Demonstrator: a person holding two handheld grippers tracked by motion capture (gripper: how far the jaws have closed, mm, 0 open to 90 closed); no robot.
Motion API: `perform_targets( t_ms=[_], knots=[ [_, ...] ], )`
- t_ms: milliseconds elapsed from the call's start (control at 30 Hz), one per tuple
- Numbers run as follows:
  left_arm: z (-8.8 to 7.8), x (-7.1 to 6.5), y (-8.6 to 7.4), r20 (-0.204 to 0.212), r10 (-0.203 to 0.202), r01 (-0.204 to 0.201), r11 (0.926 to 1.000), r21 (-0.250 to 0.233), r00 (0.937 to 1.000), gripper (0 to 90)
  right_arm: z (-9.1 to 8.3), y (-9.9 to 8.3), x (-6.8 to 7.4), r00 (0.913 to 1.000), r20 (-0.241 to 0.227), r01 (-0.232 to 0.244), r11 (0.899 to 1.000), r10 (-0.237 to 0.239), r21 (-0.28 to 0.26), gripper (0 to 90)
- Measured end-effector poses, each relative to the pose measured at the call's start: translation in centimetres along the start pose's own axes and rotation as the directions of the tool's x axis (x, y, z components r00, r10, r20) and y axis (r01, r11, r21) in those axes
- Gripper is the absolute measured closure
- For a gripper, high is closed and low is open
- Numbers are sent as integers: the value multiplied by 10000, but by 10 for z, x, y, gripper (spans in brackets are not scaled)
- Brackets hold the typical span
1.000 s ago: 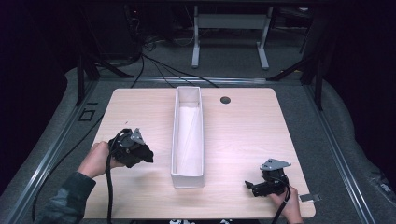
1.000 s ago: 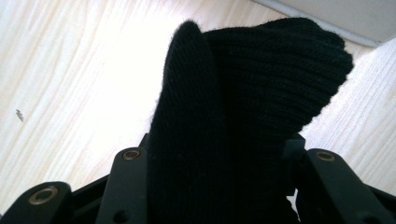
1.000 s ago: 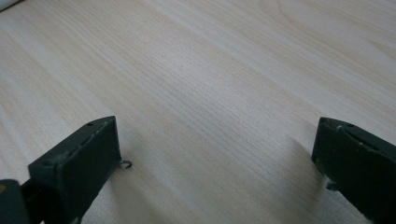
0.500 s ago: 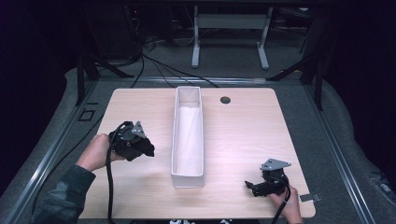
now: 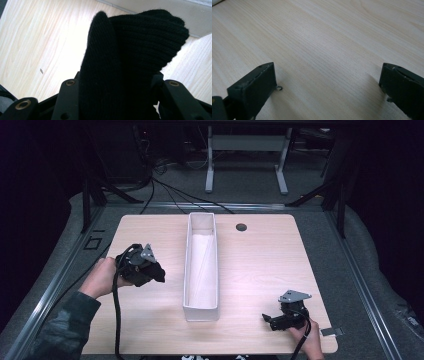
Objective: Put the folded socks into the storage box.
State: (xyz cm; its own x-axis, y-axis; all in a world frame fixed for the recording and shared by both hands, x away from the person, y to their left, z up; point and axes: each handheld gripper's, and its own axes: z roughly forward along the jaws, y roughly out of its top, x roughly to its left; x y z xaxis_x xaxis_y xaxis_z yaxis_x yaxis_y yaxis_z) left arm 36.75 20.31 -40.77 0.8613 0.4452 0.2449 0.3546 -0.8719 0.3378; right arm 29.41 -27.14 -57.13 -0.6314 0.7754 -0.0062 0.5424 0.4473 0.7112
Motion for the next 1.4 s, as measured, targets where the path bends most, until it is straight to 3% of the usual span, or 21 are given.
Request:
perform_targets(
  t_ms=[633, 967, 1400],
  knots=[
    [-15, 5, 24, -119, 510, -512, 9985, -173, 9986, 537, 0, 0, 0, 10000, 10, -13, 10000, 13, -4, 5],
    [-18, 1, 39, -160, 1017, -1021, 9943, -309, 9947, 536, 0, 0, 0, 10000, 7, -31, 10000, 31, -10, 5],
    [-18, -5, 58, -60, 1392, -1393, 9887, -562, 9902, 535, 0, 0, 0, 10000, 8, -30, 10000, 30, -7, 5]
  ],
)
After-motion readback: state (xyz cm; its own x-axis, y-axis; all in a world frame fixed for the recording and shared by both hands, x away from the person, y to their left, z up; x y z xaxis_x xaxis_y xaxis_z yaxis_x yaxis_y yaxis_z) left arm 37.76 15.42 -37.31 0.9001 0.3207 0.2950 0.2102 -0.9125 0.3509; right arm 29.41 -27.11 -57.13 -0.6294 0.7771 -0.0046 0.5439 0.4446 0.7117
